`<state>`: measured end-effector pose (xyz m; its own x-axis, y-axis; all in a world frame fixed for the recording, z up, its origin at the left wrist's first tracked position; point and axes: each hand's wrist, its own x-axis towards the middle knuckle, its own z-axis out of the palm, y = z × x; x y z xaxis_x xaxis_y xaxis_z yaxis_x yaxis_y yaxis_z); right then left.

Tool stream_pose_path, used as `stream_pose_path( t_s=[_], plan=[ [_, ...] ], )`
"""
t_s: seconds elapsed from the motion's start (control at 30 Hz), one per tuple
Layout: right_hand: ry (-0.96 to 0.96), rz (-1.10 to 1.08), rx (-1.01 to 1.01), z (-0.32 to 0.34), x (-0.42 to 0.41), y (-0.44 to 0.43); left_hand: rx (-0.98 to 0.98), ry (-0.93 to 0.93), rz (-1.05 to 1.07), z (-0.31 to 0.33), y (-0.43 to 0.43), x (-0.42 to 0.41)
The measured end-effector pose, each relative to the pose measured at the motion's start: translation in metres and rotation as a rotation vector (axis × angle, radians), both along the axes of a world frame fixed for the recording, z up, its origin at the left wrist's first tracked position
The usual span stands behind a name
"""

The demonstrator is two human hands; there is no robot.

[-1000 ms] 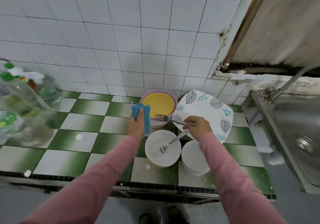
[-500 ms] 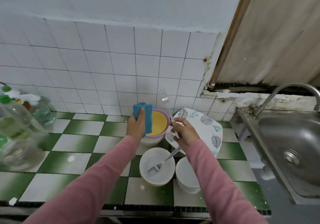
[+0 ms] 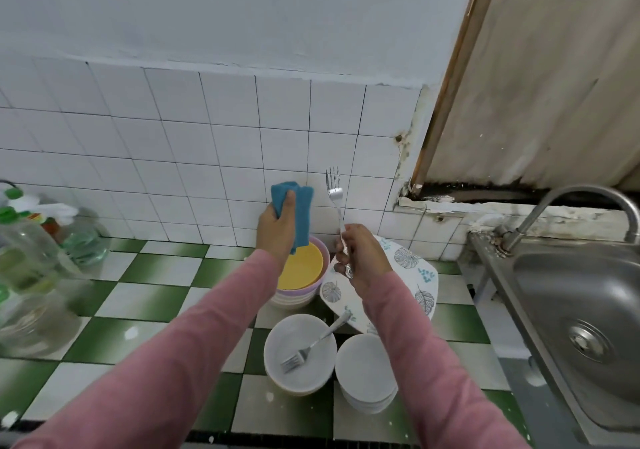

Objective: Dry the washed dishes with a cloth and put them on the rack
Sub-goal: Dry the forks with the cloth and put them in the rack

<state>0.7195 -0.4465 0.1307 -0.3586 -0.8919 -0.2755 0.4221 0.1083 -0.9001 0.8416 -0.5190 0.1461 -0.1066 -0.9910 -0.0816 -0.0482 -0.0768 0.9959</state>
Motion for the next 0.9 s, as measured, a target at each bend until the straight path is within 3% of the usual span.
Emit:
stream_pose_path(
  t_s=[0.3, 0.43, 0.53, 0.67, 0.9],
  plan=[
    [0.125, 0.074, 0.029, -0.001, -0.026, 0.006, -0.086, 0.083, 0.104, 0.015, -0.003, -0.040],
    [0.112, 0.119, 0.052, 0.003, -0.036, 0.003, -0.356, -0.080, 0.147, 0.021, -0.005, -0.059],
    [-0.017, 0.150, 0.029, 0.007, -0.043, 0.002, -0.489, -0.266, -0.040, 0.015, -0.012, -0.070],
    [-0.174, 0.133, -0.017, 0.004, -0.052, 0.000, -0.546, -0.434, -0.324, -0.003, -0.001, -0.079],
    [-0.248, 0.151, -0.020, -0.007, -0.055, 0.003, -0.511, -0.657, -0.349, -0.007, 0.003, -0.078]
  ],
)
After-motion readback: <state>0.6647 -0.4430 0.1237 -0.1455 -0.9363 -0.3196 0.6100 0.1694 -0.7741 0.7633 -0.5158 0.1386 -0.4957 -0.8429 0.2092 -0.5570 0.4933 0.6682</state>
